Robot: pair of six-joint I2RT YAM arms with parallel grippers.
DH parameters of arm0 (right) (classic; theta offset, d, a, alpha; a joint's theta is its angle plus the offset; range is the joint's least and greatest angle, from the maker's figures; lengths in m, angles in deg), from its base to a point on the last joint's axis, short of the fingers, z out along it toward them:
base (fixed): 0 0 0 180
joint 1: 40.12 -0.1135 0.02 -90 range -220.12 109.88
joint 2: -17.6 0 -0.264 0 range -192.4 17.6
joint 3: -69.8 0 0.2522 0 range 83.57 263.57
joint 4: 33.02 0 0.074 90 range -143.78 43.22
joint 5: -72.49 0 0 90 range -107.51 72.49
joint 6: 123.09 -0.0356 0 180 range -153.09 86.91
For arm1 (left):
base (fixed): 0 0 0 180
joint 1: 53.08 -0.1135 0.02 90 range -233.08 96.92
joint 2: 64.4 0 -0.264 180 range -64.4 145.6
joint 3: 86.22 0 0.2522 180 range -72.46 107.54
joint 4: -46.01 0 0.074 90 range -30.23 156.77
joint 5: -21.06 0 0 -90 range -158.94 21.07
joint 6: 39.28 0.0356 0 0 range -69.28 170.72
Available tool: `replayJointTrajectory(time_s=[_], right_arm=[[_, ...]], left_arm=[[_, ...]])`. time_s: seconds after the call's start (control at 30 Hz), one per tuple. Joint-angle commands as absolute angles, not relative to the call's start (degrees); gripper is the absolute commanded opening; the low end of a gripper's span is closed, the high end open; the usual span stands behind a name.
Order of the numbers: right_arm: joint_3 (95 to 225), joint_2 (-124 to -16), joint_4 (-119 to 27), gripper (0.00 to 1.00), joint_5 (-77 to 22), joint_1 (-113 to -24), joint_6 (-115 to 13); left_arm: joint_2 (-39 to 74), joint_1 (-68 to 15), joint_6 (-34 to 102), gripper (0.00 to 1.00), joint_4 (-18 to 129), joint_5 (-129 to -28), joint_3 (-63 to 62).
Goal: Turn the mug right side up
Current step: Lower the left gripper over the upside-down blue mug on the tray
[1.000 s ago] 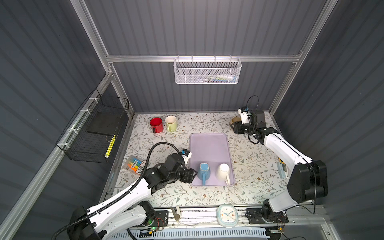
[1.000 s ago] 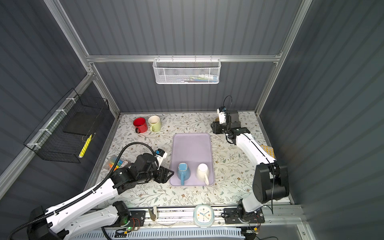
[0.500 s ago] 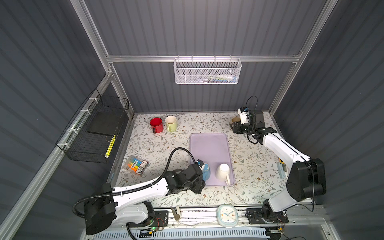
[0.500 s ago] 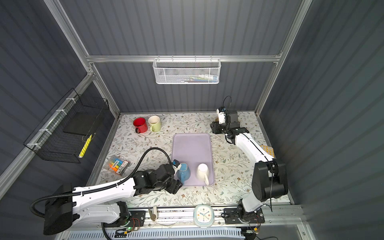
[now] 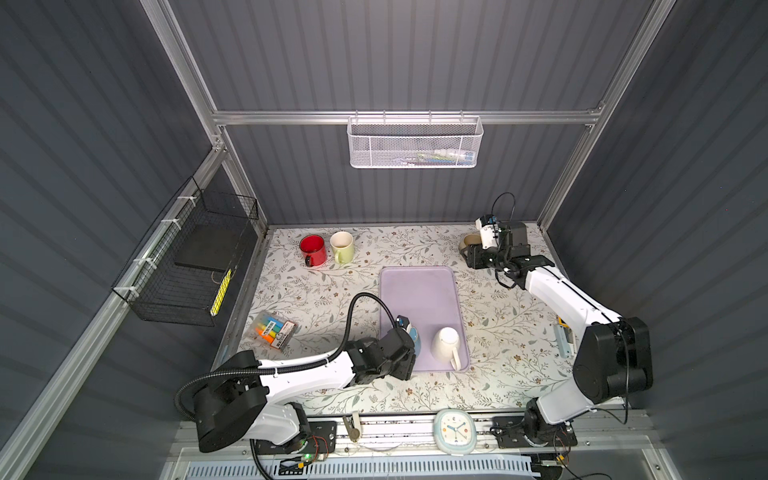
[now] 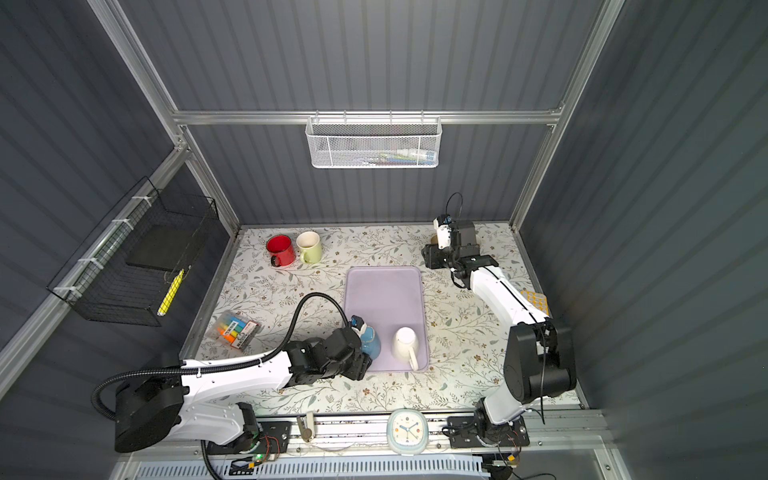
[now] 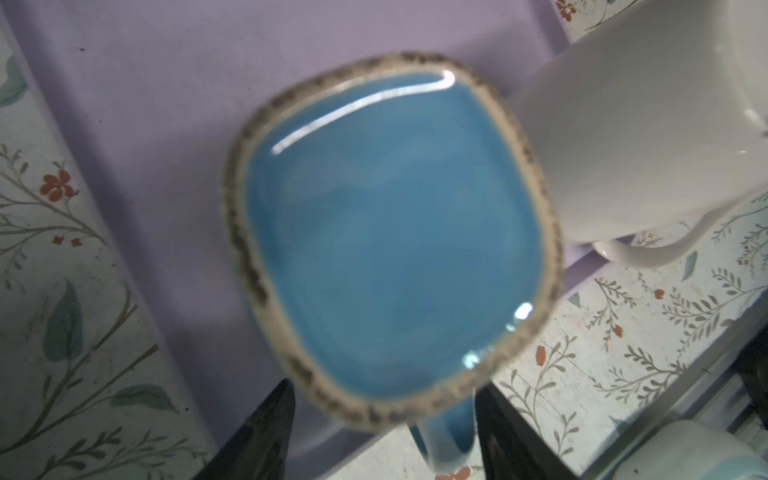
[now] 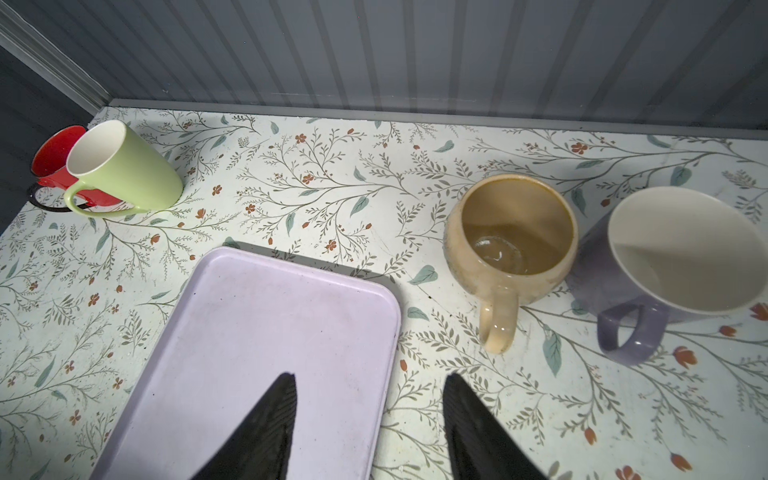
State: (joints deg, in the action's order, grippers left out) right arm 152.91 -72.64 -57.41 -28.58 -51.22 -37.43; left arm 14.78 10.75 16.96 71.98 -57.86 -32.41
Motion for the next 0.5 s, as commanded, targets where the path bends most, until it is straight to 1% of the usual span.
replayJointTrajectory(time_s=[0.0,0.2,0.47], right_arm=[[151.8,-71.2,-57.9,0.59,-27.5,-51.3,-36.5],[151.4,-71.2,-58.1,0.59,-26.7,-51.3,-36.2],[151.2,-70.8,-58.6,0.59,-25.8,-51.3,-35.6]], left_arm=[[16.1,11.3,15.5,0.67,71.5,-55.4,-30.4],[18.2,11.0,17.7,0.63,71.1,-53.7,-28.9],[20.6,6.5,21.6,0.58,67.0,-54.9,-28.5]])
